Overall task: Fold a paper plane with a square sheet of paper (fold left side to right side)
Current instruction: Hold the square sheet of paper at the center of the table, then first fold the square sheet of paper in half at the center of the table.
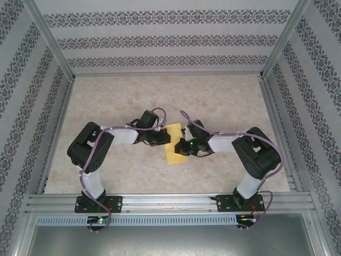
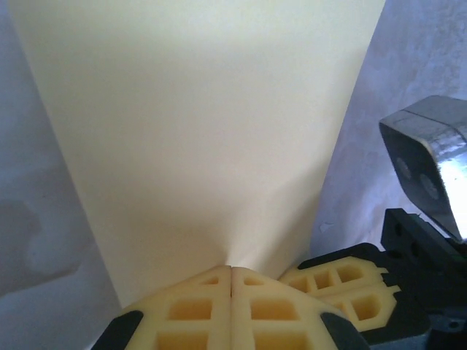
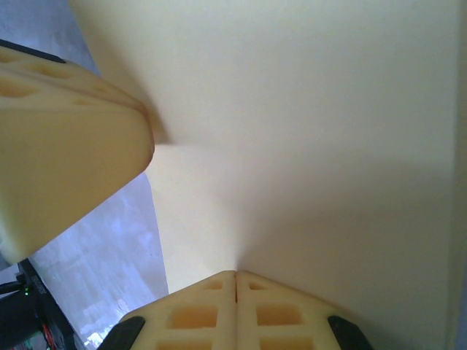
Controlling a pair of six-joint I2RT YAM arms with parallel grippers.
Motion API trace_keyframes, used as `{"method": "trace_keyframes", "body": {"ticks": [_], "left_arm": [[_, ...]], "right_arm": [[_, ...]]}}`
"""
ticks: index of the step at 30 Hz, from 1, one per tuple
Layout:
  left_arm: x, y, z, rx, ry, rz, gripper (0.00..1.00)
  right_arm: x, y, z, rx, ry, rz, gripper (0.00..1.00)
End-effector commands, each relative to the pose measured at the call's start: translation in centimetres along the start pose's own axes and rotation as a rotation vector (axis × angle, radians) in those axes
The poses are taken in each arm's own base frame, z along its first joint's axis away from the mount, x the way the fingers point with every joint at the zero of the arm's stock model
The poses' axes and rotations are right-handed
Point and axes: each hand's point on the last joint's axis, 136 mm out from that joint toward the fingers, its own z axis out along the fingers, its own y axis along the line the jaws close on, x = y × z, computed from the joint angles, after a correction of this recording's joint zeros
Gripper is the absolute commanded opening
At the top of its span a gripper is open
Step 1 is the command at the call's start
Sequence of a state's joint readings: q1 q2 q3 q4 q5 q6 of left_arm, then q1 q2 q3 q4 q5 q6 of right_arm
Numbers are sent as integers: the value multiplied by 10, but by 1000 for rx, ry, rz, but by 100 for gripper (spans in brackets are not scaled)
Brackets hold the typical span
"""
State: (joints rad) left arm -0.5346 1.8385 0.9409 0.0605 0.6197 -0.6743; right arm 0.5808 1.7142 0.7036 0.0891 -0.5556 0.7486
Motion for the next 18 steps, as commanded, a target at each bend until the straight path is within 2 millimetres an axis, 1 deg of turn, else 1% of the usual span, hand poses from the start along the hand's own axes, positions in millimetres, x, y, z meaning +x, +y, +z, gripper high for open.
{"method": "trace_keyframes", "body": {"ticks": [1, 5, 10, 12, 18], "left_arm": [[-2, 0, 3, 27, -11, -1, 0], [2, 13, 6, -16, -10, -6, 0], [6, 23, 10, -41, -7, -11, 0], [6, 26, 11, -52, -9, -10, 0], [4, 44, 13, -122, -27, -10, 0]], "right_arm": [[23, -49, 8, 183, 45, 40, 0], [24, -53, 6, 212, 52, 32, 0], [26, -58, 5, 239, 60, 27, 0], [27, -59, 4, 244, 63, 30, 0], [30, -63, 4, 262, 70, 33, 0]]}}
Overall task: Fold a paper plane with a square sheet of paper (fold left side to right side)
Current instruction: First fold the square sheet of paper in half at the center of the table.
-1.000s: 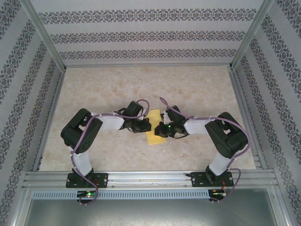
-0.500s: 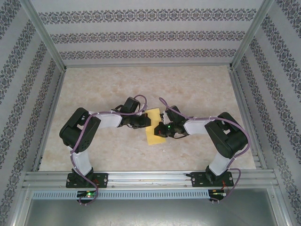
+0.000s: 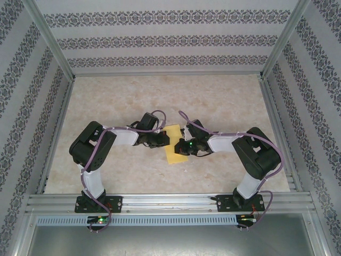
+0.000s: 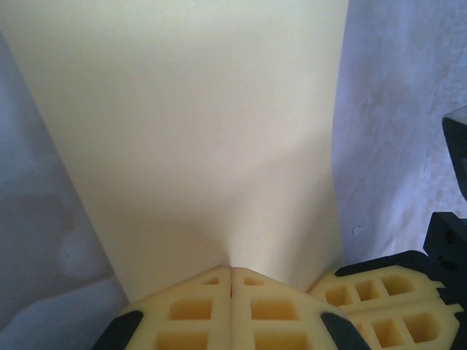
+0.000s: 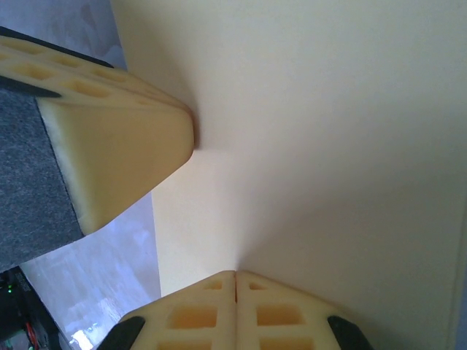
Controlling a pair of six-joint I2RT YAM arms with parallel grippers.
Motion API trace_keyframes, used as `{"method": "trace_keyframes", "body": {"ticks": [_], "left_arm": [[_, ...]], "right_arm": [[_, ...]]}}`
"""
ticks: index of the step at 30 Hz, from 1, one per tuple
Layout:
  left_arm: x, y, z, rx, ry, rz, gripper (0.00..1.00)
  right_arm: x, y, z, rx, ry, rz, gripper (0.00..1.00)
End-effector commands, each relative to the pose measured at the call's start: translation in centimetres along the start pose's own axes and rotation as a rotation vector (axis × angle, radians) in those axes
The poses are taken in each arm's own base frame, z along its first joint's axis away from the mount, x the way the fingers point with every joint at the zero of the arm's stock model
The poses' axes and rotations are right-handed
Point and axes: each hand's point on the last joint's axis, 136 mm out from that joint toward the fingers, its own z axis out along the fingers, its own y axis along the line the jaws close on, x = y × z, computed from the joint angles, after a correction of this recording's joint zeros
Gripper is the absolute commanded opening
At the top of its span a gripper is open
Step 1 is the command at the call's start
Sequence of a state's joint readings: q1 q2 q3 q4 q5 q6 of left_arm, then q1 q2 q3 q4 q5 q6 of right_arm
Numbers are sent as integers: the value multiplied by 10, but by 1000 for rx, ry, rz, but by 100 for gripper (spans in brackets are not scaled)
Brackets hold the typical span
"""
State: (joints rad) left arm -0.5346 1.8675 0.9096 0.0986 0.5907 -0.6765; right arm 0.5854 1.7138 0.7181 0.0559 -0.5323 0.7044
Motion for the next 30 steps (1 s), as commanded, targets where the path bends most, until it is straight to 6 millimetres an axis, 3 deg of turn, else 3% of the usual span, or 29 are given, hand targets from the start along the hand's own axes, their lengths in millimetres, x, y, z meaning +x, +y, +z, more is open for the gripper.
{"method": "trace_keyframes", "body": {"ticks": [1, 10, 21, 30], "left_arm": [[-2, 29, 7, -98, -27, 6, 0], [-25, 39, -2, -119, -90, -1, 0], [-71, 51, -11, -142, -156, 0, 0], [-100, 59, -7, -150, -180, -5, 0]], "right_arm": [[33, -61, 5, 240, 76, 68, 0], [34, -65, 5, 253, 75, 70, 0], [33, -67, 9, 249, 77, 78, 0], [34, -67, 9, 240, 76, 92, 0]]}}
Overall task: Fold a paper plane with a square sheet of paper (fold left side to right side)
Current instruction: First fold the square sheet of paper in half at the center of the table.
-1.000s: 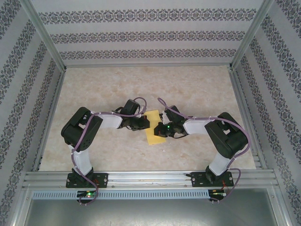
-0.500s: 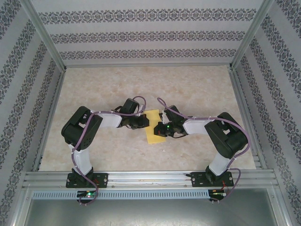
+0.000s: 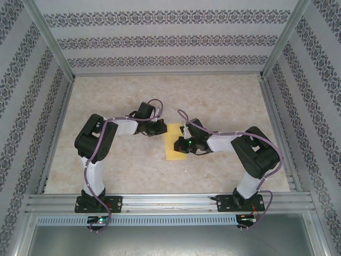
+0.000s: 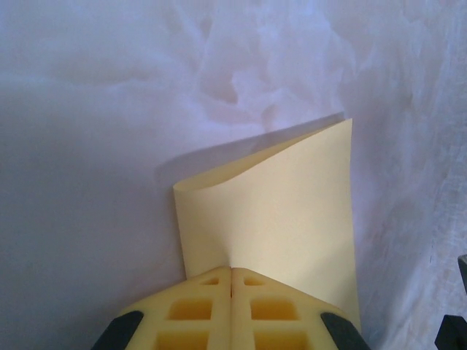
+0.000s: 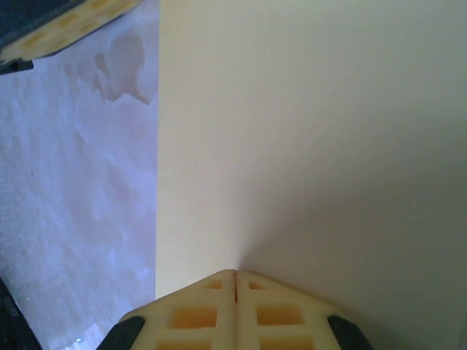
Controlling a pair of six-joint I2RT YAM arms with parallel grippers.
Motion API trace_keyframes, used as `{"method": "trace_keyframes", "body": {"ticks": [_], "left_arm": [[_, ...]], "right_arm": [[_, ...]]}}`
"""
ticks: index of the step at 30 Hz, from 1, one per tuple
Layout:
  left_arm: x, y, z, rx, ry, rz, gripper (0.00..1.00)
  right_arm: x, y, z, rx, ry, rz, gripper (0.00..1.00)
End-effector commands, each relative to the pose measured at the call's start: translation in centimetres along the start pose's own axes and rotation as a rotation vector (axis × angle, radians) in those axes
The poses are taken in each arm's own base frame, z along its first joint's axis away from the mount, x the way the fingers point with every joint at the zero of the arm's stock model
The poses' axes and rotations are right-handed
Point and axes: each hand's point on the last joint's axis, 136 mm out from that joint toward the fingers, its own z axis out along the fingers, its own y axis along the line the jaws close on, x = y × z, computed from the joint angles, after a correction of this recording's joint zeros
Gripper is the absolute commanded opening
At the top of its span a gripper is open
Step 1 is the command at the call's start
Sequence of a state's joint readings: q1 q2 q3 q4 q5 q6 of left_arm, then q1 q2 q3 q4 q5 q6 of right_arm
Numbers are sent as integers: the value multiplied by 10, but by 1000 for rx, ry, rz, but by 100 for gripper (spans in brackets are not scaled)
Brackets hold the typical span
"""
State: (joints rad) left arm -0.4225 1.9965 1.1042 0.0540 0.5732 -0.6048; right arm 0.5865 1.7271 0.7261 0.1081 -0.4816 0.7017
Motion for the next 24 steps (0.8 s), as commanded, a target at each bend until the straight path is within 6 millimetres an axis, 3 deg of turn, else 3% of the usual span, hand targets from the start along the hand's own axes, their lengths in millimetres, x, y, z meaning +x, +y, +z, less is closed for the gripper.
{"method": "trace_keyframes", "body": {"ticks": [1, 24], "left_arm": [[-29, 39, 0, -121, -85, -5, 0], [-74, 37, 1, -103, -154, -6, 0]], "right_arm": [[52, -66, 5, 228, 143, 111, 0], [55, -65, 4, 206, 123, 145, 0]]}}
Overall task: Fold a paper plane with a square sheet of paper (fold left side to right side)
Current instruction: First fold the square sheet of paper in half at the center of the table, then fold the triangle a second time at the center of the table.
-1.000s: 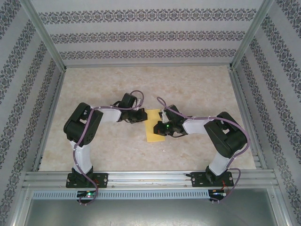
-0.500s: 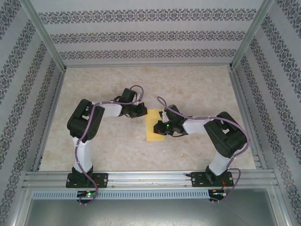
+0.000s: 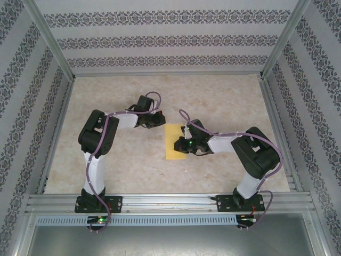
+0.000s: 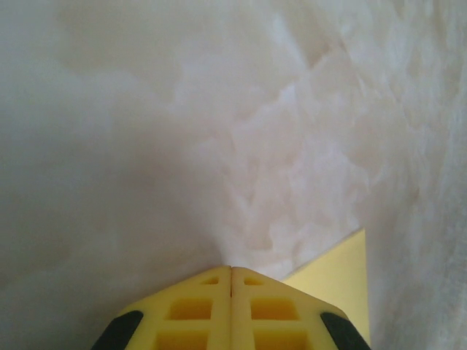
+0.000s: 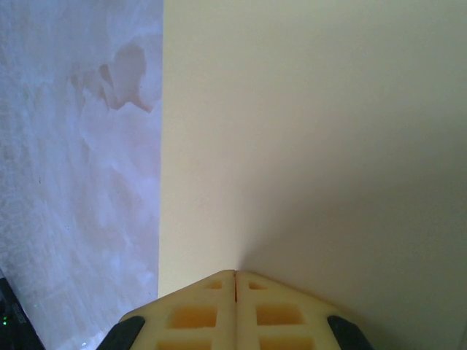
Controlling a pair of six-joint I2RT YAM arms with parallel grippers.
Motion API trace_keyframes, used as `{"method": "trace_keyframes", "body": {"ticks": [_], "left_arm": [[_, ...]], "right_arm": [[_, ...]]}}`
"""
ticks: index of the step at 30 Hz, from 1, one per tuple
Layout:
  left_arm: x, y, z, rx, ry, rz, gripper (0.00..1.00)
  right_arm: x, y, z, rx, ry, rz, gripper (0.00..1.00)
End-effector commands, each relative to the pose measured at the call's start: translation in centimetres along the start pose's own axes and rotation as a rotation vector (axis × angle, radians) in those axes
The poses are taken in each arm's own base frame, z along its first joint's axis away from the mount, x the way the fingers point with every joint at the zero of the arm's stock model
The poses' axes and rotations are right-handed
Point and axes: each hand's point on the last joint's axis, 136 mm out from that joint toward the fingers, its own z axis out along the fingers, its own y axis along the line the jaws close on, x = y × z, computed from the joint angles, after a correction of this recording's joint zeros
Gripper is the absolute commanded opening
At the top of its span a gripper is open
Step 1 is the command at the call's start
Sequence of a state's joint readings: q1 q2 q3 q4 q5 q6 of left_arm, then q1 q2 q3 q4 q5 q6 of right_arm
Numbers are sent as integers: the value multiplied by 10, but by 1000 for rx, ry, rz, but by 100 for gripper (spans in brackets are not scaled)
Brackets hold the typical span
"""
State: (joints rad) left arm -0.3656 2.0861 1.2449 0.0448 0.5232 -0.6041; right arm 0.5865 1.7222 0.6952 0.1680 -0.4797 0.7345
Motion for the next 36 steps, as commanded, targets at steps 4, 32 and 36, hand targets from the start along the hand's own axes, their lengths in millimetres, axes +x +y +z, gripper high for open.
{"method": "trace_keyframes", "body": {"ticks": [4, 32, 36], "left_arm": [[-23, 17, -6, -62, -68, 26, 0], [104, -47, -36, 73, 115, 57, 0], [104, -51, -32, 93, 121, 53, 0]], "right_arm": [[52, -62, 1, 224, 127, 129, 0], [42, -47, 8, 202, 102, 64, 0], [42, -47, 10, 202, 107, 65, 0]]}}
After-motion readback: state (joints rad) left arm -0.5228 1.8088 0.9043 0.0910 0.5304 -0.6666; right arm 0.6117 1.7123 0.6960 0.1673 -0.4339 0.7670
